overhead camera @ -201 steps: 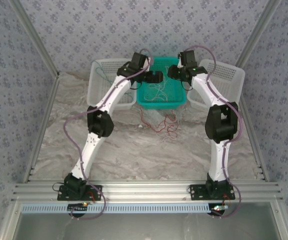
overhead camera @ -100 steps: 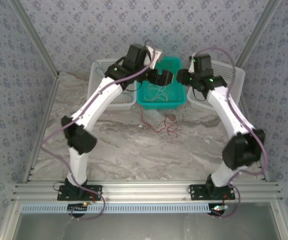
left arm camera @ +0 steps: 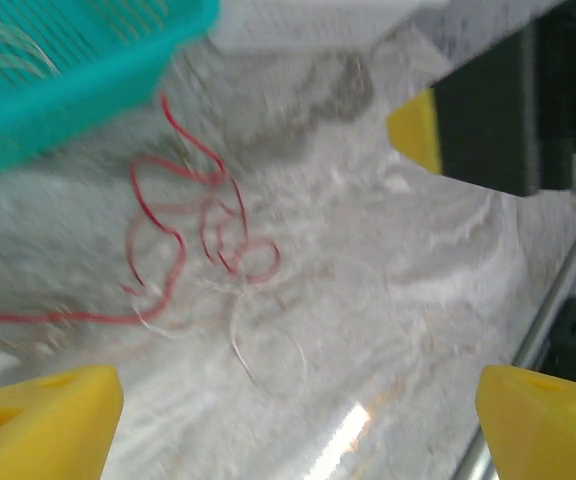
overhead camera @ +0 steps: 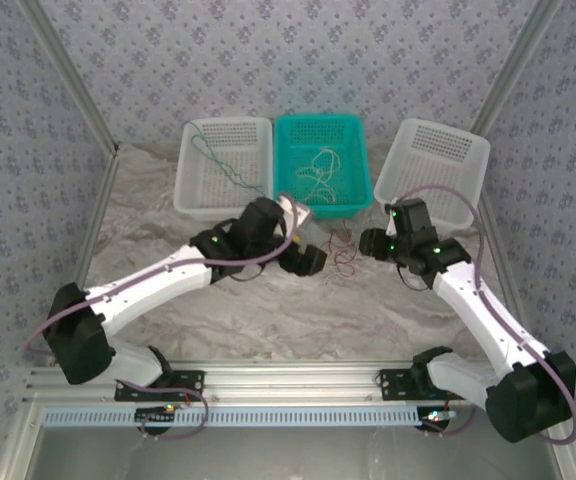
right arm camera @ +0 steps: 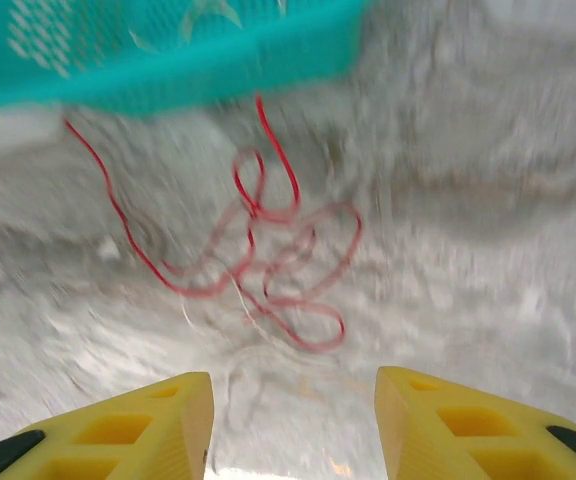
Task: Untangle the cables
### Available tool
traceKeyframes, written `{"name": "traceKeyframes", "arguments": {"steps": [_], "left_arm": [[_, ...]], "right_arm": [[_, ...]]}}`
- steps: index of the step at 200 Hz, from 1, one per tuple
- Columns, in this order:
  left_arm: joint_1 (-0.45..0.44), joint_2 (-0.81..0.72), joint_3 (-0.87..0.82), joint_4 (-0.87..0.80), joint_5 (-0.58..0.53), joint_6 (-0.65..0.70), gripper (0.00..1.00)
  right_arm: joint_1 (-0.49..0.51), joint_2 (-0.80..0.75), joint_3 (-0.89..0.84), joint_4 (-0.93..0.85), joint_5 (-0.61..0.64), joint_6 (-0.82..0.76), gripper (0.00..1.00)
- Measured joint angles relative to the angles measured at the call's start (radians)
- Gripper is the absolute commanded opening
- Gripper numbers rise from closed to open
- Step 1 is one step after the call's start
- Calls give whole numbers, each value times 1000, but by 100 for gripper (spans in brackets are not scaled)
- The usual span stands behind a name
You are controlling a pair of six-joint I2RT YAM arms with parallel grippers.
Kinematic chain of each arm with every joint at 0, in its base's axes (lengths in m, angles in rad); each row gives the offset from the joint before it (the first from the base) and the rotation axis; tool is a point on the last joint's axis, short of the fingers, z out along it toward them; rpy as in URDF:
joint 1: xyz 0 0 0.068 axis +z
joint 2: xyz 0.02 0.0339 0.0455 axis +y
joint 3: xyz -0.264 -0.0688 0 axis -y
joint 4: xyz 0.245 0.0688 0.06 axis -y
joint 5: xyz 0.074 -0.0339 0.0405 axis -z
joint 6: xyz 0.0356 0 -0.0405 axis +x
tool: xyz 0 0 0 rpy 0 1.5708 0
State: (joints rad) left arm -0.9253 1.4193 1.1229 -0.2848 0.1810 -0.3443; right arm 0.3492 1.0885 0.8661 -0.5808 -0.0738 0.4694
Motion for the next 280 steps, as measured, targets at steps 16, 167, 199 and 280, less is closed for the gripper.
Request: {"name": "traceKeyframes", "arguments": {"steps": [16, 167, 199, 280], "left_arm": [[-51, 44, -21, 1, 2, -22, 88], [-159, 582, 183, 9, -119, 22, 0], [-159, 491, 134, 20, -100, 23, 0], [-30, 75, 113, 33, 30, -7, 0]], "right_arm": [[10, 34, -39, -7, -2, 15, 49], [-61, 58, -115, 55, -51, 33, 49], [-66, 50, -116, 68, -69, 40, 49], [-15, -303, -441, 518, -99, -141, 98]]}}
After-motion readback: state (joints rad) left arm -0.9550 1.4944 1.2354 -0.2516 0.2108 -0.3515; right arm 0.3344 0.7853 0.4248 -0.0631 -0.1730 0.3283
